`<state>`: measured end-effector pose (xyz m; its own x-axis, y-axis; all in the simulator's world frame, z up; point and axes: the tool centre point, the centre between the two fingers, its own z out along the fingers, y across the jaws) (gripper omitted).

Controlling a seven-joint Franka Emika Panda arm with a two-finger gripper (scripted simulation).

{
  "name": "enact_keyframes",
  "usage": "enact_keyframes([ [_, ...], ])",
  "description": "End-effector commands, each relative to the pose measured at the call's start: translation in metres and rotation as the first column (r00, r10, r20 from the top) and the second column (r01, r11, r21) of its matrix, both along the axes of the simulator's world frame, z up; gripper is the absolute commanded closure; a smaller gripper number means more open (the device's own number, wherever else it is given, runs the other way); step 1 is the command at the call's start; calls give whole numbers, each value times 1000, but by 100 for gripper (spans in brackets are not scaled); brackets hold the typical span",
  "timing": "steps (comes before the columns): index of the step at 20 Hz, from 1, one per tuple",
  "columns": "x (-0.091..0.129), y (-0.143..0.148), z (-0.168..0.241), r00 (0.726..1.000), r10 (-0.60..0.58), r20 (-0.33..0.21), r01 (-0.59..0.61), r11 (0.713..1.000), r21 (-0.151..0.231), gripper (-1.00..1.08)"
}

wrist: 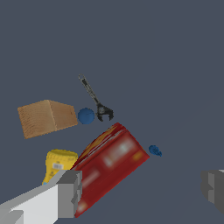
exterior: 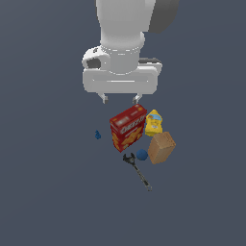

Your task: Pick up a designated object from a clutter of objects.

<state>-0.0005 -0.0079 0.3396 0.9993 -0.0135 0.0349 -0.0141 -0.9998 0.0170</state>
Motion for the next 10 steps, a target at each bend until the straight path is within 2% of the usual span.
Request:
enact_keyframes([
  [1, 0, 0, 0, 1000, 0, 0, 0, 1000, 0, -92],
  [10, -13, -3, -10, 999, -15, -49, 15, 1000, -12, -92],
])
